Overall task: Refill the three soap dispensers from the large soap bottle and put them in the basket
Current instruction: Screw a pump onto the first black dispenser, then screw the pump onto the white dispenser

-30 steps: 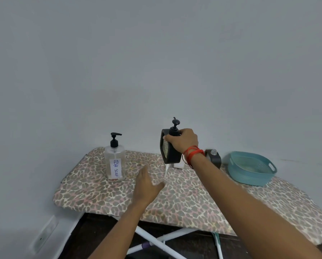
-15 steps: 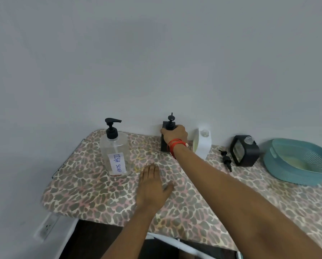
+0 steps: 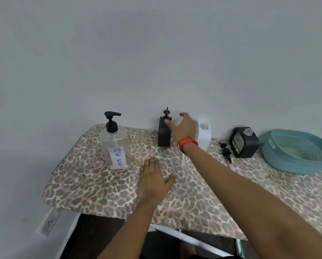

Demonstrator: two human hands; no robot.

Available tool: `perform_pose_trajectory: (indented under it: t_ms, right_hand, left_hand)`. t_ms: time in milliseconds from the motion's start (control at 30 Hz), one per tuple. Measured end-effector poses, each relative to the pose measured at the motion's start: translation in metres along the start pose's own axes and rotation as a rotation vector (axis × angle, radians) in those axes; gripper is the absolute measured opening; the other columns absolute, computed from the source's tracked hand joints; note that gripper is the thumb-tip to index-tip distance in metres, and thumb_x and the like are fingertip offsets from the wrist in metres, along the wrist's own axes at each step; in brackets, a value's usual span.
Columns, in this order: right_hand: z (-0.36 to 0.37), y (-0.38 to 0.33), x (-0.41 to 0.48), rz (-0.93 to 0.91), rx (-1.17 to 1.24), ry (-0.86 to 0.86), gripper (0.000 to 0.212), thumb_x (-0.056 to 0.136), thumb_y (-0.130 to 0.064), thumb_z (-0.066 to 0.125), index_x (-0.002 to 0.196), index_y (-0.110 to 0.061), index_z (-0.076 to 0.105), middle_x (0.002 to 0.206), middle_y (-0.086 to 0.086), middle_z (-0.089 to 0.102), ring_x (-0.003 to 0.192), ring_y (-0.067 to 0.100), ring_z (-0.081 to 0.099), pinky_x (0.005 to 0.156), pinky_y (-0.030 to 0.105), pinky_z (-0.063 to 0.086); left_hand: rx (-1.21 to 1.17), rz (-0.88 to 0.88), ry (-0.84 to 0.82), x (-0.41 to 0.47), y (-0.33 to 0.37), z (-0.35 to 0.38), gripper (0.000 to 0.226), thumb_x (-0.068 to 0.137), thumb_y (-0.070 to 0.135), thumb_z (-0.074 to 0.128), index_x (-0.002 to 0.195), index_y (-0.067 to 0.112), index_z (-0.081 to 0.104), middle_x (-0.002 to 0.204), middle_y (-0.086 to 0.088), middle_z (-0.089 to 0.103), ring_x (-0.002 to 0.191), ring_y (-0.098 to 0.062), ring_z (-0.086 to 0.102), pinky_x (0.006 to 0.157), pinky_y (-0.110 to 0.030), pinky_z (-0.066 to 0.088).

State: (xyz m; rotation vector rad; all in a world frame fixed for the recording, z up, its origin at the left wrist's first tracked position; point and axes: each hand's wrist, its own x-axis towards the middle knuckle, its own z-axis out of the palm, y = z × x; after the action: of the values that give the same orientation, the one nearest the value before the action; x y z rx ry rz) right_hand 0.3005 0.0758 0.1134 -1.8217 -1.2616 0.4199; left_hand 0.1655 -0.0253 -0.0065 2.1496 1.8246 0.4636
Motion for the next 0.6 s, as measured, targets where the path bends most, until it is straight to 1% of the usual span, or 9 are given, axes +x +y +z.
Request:
perform_pose_trajectory:
  t_ms: [67,100,133,233,300,367,400,500,600]
  right_hand:
    - [-0.018,0.011,0.004,-0.105,-0.174,0.228,0.048,0.084,-0.041,0.067,0.125,-0.019,0.056,0.129,0.005,0.054,0.117,0.028,0.048,0.095,0.04,0.043]
    - [-0.027,0.017,0.007,-0.079,-0.236,0.289,0.047,0.083,-0.039,0.066,0.124,-0.02,0.056,0.13,0.004,0.052,0.117,0.029,0.047,0.094,0.042,0.042]
    - [-0.035,0.022,0.012,-0.003,-0.275,0.296,0.05,0.082,-0.039,0.066,0.126,-0.019,0.054,0.132,0.006,0.051,0.118,0.03,0.047,0.094,0.043,0.041]
    - [-0.05,0.043,0.028,0.287,-0.321,0.137,0.06,0.082,-0.045,0.065,0.127,-0.008,0.049,0.131,0.014,0.053,0.119,0.036,0.05,0.097,0.045,0.043]
    - [-0.054,0.052,0.032,0.378,-0.235,-0.003,0.052,0.083,-0.045,0.066,0.116,-0.006,0.052,0.12,0.016,0.06,0.105,0.035,0.057,0.089,0.041,0.049]
    - [-0.057,0.056,0.034,0.393,-0.131,-0.059,0.039,0.083,-0.038,0.068,0.103,-0.008,0.054,0.105,0.014,0.063,0.088,0.031,0.058,0.075,0.035,0.048]
    - [-0.058,0.058,0.035,0.391,-0.104,-0.061,0.038,0.083,-0.036,0.069,0.102,-0.007,0.054,0.1,0.012,0.061,0.085,0.03,0.056,0.073,0.034,0.047]
    - [-0.062,0.059,0.03,0.375,-0.061,-0.052,0.044,0.078,-0.037,0.073,0.106,-0.005,0.06,0.097,0.009,0.063,0.084,0.028,0.06,0.069,0.032,0.047]
    - [-0.072,0.059,0.015,0.298,-0.048,-0.075,0.037,0.074,-0.038,0.073,0.098,-0.011,0.067,0.095,0.009,0.069,0.085,0.027,0.064,0.068,0.031,0.05]
  left_hand:
    - [-0.01,0.001,0.001,-0.001,0.0,0.0,0.094,0.095,0.069,0.041,0.162,0.01,0.013,0.17,-0.007,0.013,0.157,-0.022,0.006,0.128,-0.037,-0.001]
    - [-0.017,0.002,0.002,-0.002,0.0,0.0,0.094,0.095,0.069,0.041,0.162,0.009,0.013,0.17,-0.007,0.013,0.157,-0.022,0.006,0.128,-0.036,-0.001]
    - [-0.024,0.004,0.003,-0.002,0.001,-0.001,0.094,0.095,0.069,0.042,0.162,0.009,0.014,0.17,-0.007,0.013,0.157,-0.022,0.006,0.128,-0.036,-0.001]
    - [-0.038,0.006,0.0,-0.003,0.0,-0.002,0.094,0.095,0.069,0.042,0.162,0.01,0.014,0.17,-0.007,0.013,0.157,-0.022,0.006,0.128,-0.036,-0.001]
    - [-0.035,0.004,-0.001,-0.003,0.001,-0.003,0.093,0.096,0.069,0.041,0.162,0.01,0.013,0.17,-0.006,0.013,0.157,-0.022,0.005,0.128,-0.036,-0.001]
    - [-0.037,0.002,0.001,-0.002,0.001,-0.003,0.093,0.096,0.068,0.042,0.162,0.01,0.014,0.17,-0.006,0.013,0.157,-0.021,0.006,0.128,-0.036,-0.001]
    - [-0.041,0.001,0.004,-0.002,0.001,-0.002,0.092,0.095,0.068,0.043,0.162,0.01,0.015,0.17,-0.006,0.014,0.157,-0.021,0.006,0.128,-0.036,-0.001]
    - [-0.065,-0.002,0.014,-0.002,0.0,-0.002,0.092,0.095,0.068,0.046,0.161,0.011,0.018,0.169,-0.006,0.017,0.157,-0.021,0.009,0.129,-0.036,0.002]
    - [-0.12,-0.002,0.022,-0.003,0.0,-0.005,0.09,0.094,0.065,0.052,0.16,0.011,0.023,0.168,-0.006,0.021,0.156,-0.022,0.013,0.129,-0.037,0.006]
